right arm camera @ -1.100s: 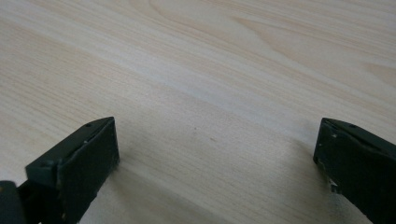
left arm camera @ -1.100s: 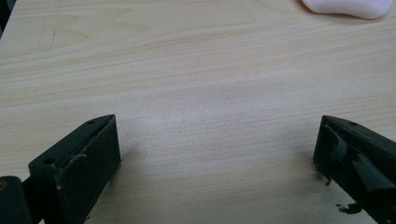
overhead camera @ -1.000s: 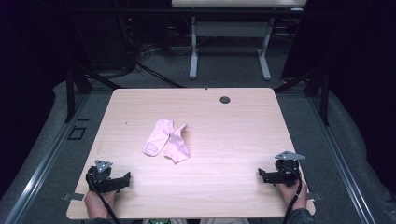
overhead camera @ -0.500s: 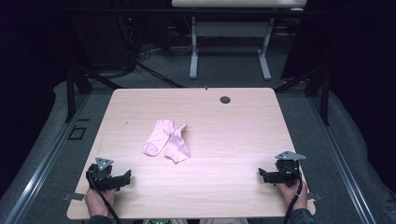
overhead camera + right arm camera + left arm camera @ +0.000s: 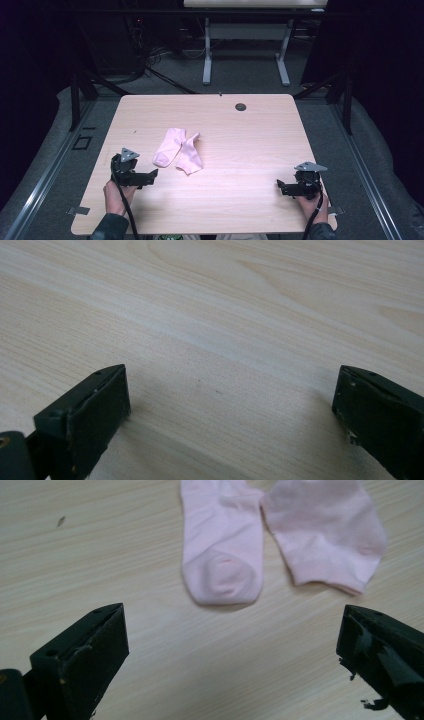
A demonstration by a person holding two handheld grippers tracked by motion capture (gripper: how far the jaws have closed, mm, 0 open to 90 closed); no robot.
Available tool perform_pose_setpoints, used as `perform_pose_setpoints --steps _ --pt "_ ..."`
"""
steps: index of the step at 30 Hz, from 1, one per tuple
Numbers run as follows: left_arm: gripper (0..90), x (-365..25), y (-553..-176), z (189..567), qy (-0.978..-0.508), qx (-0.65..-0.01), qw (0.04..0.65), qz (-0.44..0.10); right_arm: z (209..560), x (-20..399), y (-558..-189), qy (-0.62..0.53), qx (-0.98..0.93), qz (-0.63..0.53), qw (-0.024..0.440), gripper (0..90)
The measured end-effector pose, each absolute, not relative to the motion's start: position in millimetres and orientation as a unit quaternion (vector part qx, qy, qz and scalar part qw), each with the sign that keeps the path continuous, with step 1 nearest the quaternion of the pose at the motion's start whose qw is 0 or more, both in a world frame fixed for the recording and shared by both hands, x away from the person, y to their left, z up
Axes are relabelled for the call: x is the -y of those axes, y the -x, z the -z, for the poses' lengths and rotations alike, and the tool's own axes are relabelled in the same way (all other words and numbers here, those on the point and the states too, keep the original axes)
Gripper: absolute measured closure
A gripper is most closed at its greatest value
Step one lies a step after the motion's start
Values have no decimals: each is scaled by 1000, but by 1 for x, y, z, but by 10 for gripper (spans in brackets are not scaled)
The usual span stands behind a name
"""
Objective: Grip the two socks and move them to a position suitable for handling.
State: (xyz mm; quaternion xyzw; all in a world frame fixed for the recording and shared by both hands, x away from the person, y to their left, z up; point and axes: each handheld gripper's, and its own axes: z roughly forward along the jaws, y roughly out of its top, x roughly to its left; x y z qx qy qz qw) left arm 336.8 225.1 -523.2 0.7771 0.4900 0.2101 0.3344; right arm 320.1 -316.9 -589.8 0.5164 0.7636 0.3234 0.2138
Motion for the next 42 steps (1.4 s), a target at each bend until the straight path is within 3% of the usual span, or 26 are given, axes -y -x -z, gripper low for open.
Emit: perform_pose_setpoints --steps 20,32,42 --pt "3 -167 -378 503 -820 -440 324 -169 590 317 -320 -518 -762 -323 215 14" --pt "4 -111 -420 498 -844 -411 318 -136 590 317 -320 -519 -761 -323 217 19" --pt "227 -90 -446 522 -859 -430 255 -108 590 317 -320 -519 -761 -323 216 23"
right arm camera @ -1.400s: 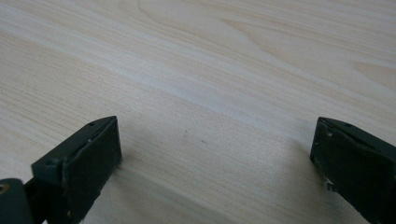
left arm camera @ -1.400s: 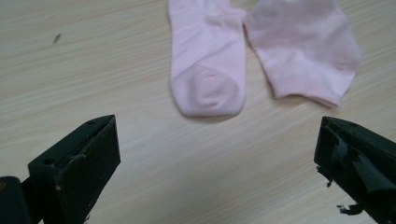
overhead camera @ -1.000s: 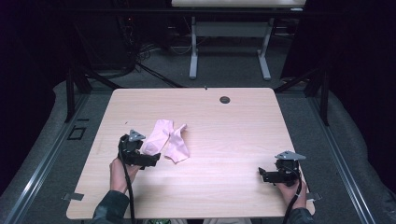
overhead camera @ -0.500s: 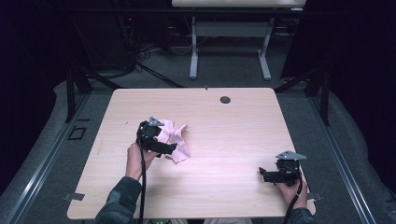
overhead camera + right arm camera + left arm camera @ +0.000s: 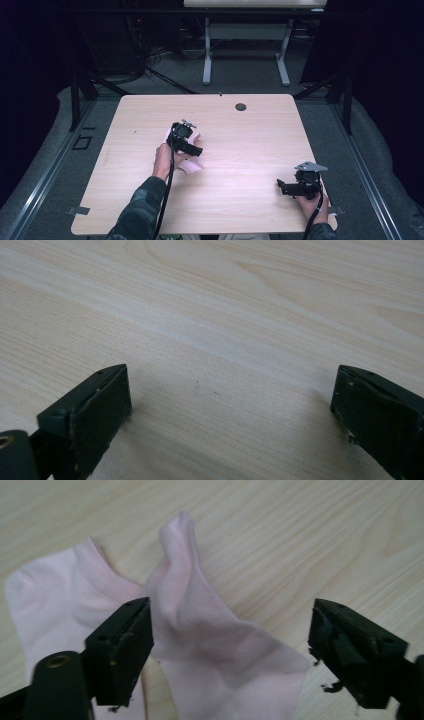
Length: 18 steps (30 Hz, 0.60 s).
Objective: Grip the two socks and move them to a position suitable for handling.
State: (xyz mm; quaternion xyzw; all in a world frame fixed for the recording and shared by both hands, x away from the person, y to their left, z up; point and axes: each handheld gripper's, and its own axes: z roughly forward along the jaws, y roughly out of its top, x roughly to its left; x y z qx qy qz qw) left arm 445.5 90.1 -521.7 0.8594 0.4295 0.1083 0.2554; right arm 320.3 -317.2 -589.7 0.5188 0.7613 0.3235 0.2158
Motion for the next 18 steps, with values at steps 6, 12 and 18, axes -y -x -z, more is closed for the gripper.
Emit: perform_pose_setpoints --steps 6,12,18 --pt "403 -82 -444 541 -869 -430 224 -99 590 317 -320 -520 -760 -324 217 30" --pt "526 -80 -443 555 -873 -430 210 -91 590 318 -320 -520 -760 -323 218 33" --pt "661 -83 -441 556 -866 -437 213 -115 590 318 -320 -521 -759 -323 219 35"
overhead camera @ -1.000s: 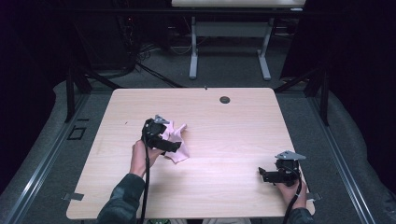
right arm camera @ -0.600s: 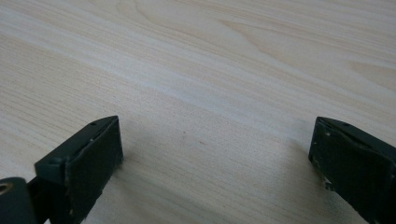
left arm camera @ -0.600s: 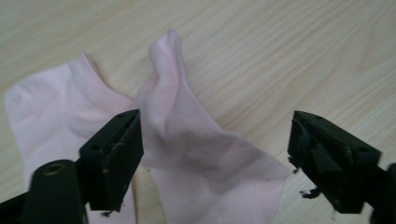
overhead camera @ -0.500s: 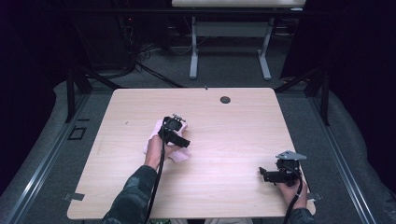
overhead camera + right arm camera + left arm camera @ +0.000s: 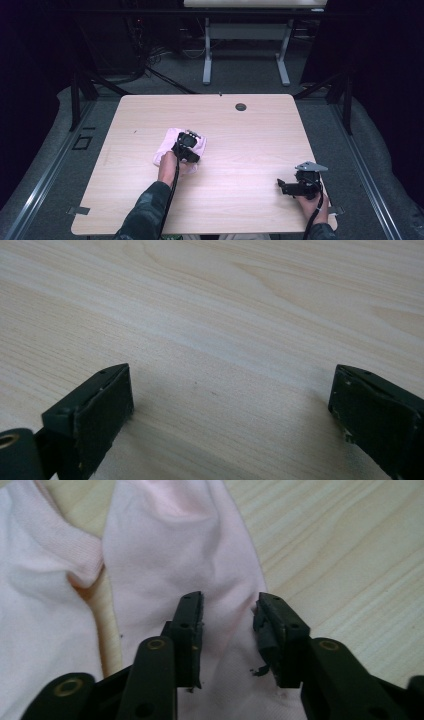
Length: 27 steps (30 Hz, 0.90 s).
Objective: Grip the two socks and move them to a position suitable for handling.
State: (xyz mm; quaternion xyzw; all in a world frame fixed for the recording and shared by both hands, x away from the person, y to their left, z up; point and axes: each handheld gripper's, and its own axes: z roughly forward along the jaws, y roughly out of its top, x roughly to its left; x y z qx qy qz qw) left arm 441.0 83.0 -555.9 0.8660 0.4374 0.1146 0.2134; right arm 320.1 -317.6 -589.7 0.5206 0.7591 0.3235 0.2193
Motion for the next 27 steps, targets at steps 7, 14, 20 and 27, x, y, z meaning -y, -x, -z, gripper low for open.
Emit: perform_pose_setpoints --steps 7,14,20,27 --pt "845 -89 -441 557 -859 -444 219 -131 590 318 -320 -520 -759 -323 219 42" --pt "860 -98 -433 536 -851 -435 262 -137 590 318 -320 -523 -756 -325 221 48" --pt "859 -105 -409 500 -855 -402 298 -137 590 318 -320 -523 -756 -325 221 50" --pt "858 -102 -374 469 -862 -357 340 -117 589 318 -320 -524 -756 -325 221 54"
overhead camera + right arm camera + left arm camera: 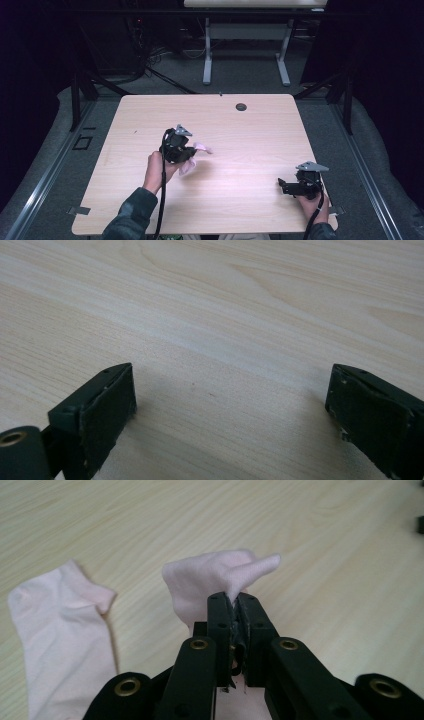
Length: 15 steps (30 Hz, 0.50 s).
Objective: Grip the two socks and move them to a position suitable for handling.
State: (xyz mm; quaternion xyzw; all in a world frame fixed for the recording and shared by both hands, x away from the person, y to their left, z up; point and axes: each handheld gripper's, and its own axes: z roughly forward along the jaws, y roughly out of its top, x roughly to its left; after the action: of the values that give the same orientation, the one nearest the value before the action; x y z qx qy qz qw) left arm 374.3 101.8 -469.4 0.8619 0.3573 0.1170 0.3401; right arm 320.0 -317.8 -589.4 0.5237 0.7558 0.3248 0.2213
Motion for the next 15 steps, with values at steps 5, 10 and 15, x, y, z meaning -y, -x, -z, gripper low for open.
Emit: perform_pose_setpoints --steps 5,10,15 --pt "859 -89 -348 468 -877 -316 350 -95 590 318 -320 -525 -755 -326 222 57" --pt "857 -70 -325 490 -897 -281 337 -63 589 318 -320 -525 -754 -325 222 59" --pt "853 -53 -311 526 -919 -245 307 -33 589 318 -320 -525 -754 -326 223 60"
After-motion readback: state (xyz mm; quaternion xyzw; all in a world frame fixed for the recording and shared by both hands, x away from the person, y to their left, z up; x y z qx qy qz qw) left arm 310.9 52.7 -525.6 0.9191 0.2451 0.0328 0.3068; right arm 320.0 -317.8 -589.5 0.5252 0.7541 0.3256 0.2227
